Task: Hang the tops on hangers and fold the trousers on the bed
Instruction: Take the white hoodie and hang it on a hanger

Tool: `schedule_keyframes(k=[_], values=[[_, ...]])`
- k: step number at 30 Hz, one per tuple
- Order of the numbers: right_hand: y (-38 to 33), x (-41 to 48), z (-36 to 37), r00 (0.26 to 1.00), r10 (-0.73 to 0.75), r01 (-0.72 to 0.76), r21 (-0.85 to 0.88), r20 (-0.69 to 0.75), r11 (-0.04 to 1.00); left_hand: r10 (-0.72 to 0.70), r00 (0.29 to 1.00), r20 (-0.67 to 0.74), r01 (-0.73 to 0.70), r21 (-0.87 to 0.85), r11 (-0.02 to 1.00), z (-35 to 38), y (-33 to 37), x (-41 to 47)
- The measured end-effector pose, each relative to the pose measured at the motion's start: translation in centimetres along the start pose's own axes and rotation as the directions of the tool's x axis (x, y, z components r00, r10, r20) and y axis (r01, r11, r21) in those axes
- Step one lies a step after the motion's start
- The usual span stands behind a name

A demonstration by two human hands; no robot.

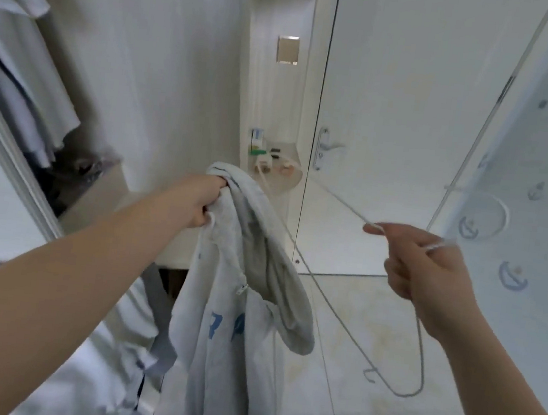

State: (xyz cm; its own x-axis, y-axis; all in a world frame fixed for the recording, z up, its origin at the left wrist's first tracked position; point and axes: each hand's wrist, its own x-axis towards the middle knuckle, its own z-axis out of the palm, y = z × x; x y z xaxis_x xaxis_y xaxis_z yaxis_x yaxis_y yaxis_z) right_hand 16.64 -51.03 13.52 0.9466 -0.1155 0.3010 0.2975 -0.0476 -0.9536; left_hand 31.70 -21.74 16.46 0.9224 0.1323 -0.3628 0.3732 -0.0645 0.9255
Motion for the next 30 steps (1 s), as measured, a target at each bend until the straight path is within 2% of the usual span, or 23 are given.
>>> schedule_keyframes(k=[5, 10, 14, 19, 23, 26, 30], values=[[2.6, -6.7, 1.9, 0.995, 0.066, -0.043, -0.271, 0.078, 0.962, -0.071, 0.995, 0.074, 0.051, 0.245, 0.968, 0.4, -2.7, -0.4], [2.0, -7.0, 2.5, 0.986, 0.143, -0.097, -0.41, 0.082, 0.907, 0.027, 0.995, 0.093, -0.067, 0.46, 0.885, 0.7, -2.4, -1.1], [1.0, -6.8, 1.8, 0.981, 0.171, -0.111, -0.455, 0.095, 0.884, 0.085, 0.994, 0.075, -0.111, 0.489, 0.865, 0.4, -1.6, -1.8], [-0.2, -7.1, 2.4, 0.973, 0.191, -0.099, -0.515, 0.129, 0.851, 0.082, 0.993, 0.082, -0.111, 0.469, 0.876, 0.5, -1.8, -2.3], [-0.2, -7.6, 2.8, 0.969, 0.207, -0.104, -0.531, 0.137, 0.841, 0.183, 0.98, 0.075, -0.191, 0.596, 0.78, 0.2, -2.0, -2.5], [1.5, -7.6, 3.6, 0.965, 0.231, -0.129, -0.54, 0.125, 0.832, 0.195, 0.971, 0.14, -0.238, 0.663, 0.709, 0.6, -2.1, -3.5], [4.9, -6.7, 5.6, 0.952, 0.273, -0.164, -0.522, 0.138, 0.837, 0.128, 0.953, 0.276, -0.27, 0.571, 0.775, 2.3, -2.1, -5.4]])
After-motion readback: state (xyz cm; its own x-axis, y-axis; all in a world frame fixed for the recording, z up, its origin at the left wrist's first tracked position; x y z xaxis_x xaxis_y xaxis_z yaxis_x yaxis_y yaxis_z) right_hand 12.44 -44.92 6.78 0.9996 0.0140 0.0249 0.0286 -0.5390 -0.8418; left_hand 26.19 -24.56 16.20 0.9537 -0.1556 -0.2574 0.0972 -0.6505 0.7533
